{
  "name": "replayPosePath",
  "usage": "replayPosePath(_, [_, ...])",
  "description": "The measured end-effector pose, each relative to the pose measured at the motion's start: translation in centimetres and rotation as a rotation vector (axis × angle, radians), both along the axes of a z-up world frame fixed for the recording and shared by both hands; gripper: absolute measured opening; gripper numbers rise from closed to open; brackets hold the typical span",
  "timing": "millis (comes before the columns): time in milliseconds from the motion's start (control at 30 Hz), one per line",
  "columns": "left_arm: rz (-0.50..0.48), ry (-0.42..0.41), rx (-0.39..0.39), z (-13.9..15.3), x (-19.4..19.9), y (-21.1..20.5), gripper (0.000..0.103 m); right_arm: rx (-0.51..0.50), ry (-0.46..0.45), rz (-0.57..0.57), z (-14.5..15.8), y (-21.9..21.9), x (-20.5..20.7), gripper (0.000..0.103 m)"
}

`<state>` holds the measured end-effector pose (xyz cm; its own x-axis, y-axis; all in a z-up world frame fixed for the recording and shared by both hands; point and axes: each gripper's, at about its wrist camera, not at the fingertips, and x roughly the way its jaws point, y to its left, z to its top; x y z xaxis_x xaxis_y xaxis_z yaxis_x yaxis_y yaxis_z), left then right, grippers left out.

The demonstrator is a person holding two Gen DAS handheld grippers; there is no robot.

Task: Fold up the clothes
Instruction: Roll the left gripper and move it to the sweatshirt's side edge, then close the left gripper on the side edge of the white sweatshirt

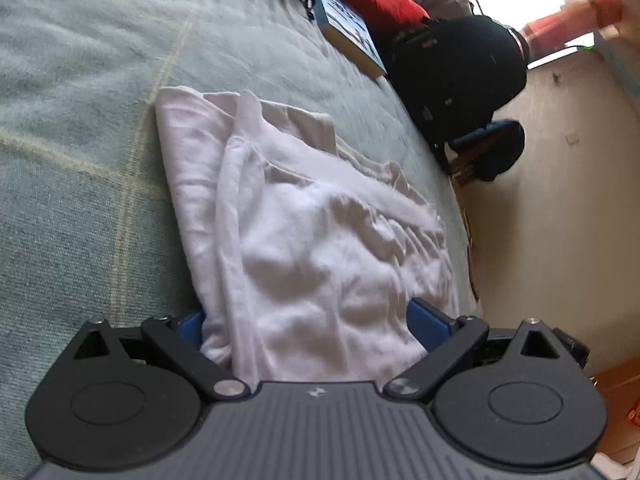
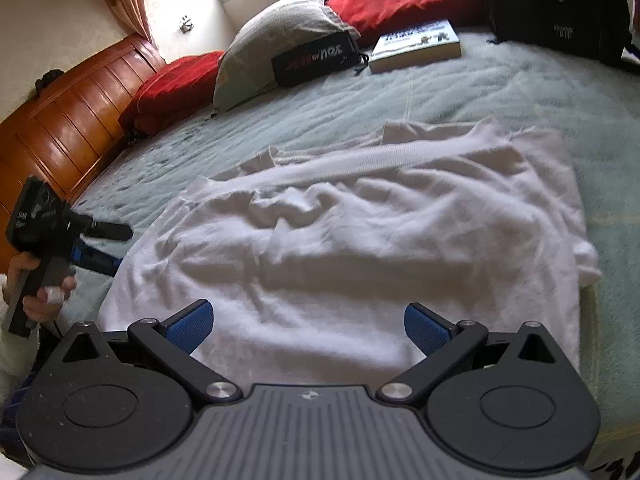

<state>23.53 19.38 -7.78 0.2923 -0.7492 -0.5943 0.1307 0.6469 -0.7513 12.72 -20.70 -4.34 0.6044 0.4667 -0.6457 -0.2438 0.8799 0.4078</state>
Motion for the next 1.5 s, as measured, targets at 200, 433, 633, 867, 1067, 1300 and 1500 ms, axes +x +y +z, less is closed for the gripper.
replayPosePath(200, [0.019, 0.013, -0.075, -1.5, 4.1, -0.6, 0.097, -0.002, -0.027, -0.013, 1.0, -0.2, -0.4, 0.103])
replayPosePath(433, [-0.095, 0.013, -0.071, -0.9, 1.6, -1.6, 0.093, -0.003, -0.031, 0.014, 1.0, 0.4, -0.4, 0.103])
replayPosePath(633, [-0.065, 0.024, -0.095, -2.3, 3.5, -0.7, 0.065, -0.001, -0.012, 0.031, 0.5, 1.0, -0.1, 0.103])
replayPosePath(867, [-0.044, -0.016, 0.002, -2.7, 2.8, 0.1, 0.026, 0.016, 0.0, 0.031, 0.3, 0.8, 0.9, 0.103])
replayPosePath(1067, [-0.063, -0.081, 0.12, -1.3, 2.3, -1.6, 0.022, 0.075, -0.005, 0.12, 1.4, 3.1, 4.2, 0.103])
replayPosePath(1300, [-0.058, -0.104, 0.144, -1.4, 2.0, -1.9, 0.023, 0.161, 0.028, 0.092, 1.3, 6.6, 9.0, 0.103])
replayPosePath(1500, [-0.061, -0.105, 0.123, -1.7, 2.2, -1.7, 0.024, 0.129, 0.068, 0.018, -1.2, 7.9, 11.8, 0.103])
